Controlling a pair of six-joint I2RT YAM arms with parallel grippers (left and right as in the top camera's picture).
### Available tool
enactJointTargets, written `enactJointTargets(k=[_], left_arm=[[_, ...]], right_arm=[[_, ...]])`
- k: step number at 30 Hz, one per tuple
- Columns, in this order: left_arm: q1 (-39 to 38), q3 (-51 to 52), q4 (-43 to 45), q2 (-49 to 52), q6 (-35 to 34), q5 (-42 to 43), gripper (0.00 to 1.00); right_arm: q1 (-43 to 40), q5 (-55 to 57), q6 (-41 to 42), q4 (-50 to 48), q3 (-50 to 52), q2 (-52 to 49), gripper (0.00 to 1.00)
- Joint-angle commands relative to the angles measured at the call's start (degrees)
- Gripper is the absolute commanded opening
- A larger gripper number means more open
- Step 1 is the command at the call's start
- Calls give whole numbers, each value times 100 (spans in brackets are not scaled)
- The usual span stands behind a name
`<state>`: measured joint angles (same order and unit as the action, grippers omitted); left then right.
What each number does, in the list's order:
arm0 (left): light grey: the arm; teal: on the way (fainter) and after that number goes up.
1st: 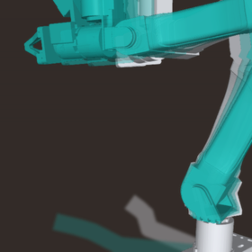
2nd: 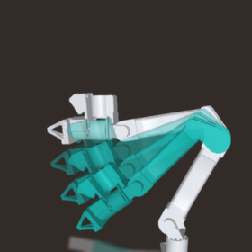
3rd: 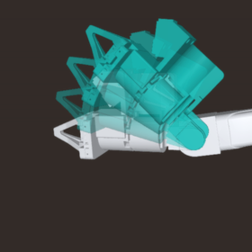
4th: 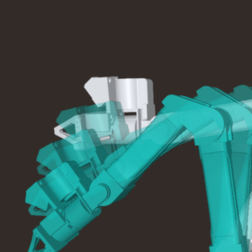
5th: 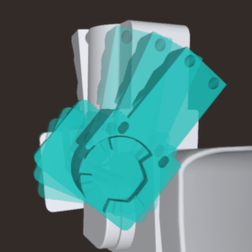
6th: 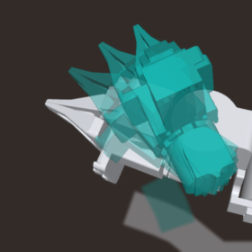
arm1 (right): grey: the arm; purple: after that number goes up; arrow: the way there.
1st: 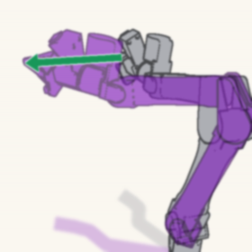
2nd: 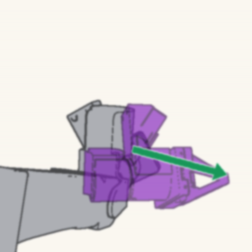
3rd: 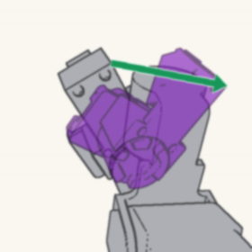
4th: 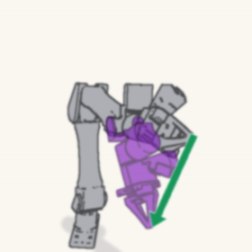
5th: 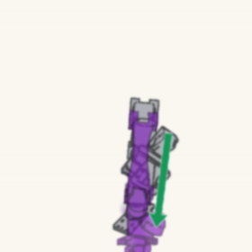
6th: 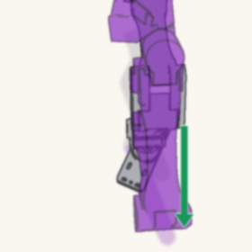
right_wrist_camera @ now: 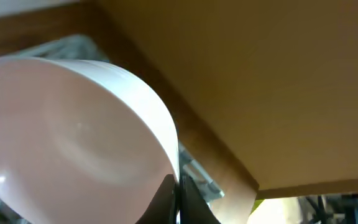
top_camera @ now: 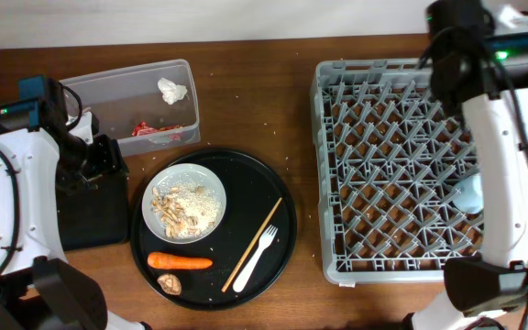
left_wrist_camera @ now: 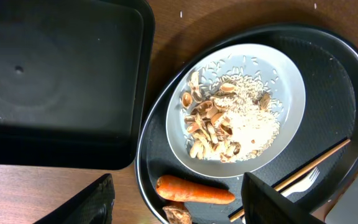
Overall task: Sort waste into correct bins and load items into the dishwasher rack
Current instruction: 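Lower the pink bowl into the rack's back right and open the right gripper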
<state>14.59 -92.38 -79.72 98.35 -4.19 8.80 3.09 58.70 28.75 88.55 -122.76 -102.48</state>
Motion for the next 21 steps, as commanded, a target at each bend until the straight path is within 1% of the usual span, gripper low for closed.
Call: enactJointTargets(k=[1, 4, 7, 11, 13, 21], left_arm=[[4, -35, -7, -92, -57, 155, 65], [4, -35, 13, -92, -57, 153, 65], [4, -35, 13, -92, -55, 153, 65], [4, -35, 9, -92, -55, 151, 65], [4, -35, 15, -92, -55, 151, 65], [4, -35, 11, -92, -55, 151, 65]], right_arm=[[-341, 809, 221, -271, -13, 20, 4], [-509, 1128, 216, -599, -13, -120, 4], [-667, 1152, 105, -931, -13, -358, 4], [-802, 1204, 4, -1292, -13, -911, 4], [-820, 1388, 4, -1390, -13, -1176, 4], [-846, 1392, 26, -1685, -13, -2177, 4]])
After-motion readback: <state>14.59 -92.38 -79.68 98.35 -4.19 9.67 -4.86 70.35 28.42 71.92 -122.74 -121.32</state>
